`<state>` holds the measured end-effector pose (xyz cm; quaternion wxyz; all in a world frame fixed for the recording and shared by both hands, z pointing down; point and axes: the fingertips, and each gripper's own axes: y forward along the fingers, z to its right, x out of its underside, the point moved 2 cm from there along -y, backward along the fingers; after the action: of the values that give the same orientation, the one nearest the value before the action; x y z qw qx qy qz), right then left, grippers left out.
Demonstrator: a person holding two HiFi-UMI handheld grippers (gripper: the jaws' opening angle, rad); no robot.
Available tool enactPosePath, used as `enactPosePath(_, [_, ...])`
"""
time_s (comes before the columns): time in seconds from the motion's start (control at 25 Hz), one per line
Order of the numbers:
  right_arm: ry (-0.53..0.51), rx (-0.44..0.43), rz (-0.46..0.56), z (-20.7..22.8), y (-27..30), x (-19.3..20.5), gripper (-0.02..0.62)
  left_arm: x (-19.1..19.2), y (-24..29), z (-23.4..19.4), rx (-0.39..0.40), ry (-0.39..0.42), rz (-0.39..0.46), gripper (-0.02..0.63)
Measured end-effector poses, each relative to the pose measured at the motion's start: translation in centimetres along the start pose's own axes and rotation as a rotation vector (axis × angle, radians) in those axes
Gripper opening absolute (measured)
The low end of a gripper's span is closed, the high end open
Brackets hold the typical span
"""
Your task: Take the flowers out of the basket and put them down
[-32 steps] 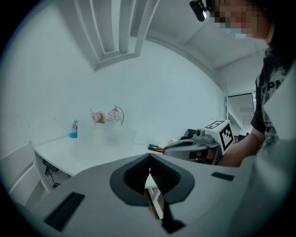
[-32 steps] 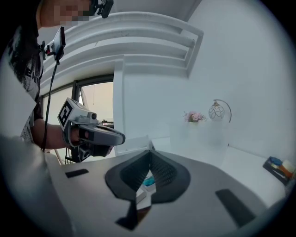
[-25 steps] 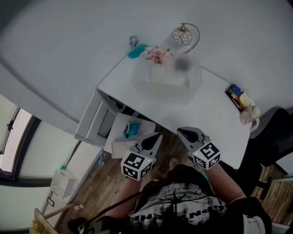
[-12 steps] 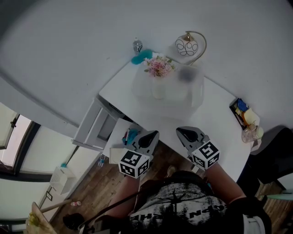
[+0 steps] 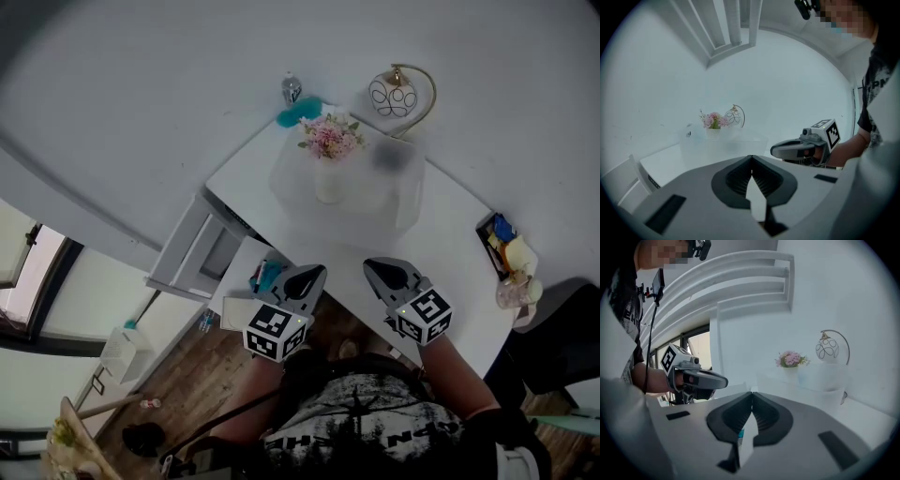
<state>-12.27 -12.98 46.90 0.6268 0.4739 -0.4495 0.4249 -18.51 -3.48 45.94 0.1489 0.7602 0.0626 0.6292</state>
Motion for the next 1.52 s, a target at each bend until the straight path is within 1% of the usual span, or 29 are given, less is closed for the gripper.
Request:
enactPosePath(0.2, [0.000, 0.018, -0.005, 0.6, 0.8, -0.2, 0.015, -0.3, 0.5, -1.3, 0.014, -0.012, -0.007, 0.014])
enactPosePath(0.4, [-0.007, 0.040, 0.012, 1.2, 2.8, -1.4, 0.015, -1.0, 1.9, -3.7, 0.045, -0.008, -0.016, 0.014])
enactPosePath(0.52, [-0.010, 0.064, 0.023, 1.6, 4.4, -2.3, 0.015, -2.0, 2.7, -5.4, 0.085, 0.002, -0.018, 0.014])
enactPosePath(0.68, [-0.045, 0.096, 0.029, 1.9, 6.8, -3.8, 0.015, -4.1, 4.0, -7.9, 0.147, 0.029, -0.008, 0.014])
enactPosePath(0.84, [-0.047, 0.128, 0.032, 2.2, 8.9, -5.3, 0.015, -5.7, 4.9, -10.2, 0.203, 0.054, -0.006, 0.014])
enactPosePath(1.12, [-0.001, 0.150, -0.002, 2.5, 10.4, -9.0, 0.015, -7.5, 5.7, -13.0, 0.279, 0.085, 0.000, 0.014])
enactPosePath(1.2, [-0.025, 0.144, -0.023, 2.4, 10.6, -10.7, 0.015, -7.6, 5.9, -13.5, 0.296, 0.086, -0.007, 0.014])
enactPosePath(1.36, [-0.119, 0.125, -0.076, 2.9, 11.1, -13.5, 0.015, -7.5, 6.2, -13.9, 0.331, 0.073, -0.009, 0.014])
enactPosePath(1.44, [-0.170, 0.121, -0.113, 3.9, 11.7, -14.0, 0.017, -7.5, 6.3, -14.3, 0.336, 0.066, -0.008, 0.014])
enactPosePath(1.52, [-0.204, 0.120, -0.162, 5.4, 12.4, -13.7, 0.017, -7.4, 6.3, -14.6, 0.339, 0.061, -0.009, 0.014])
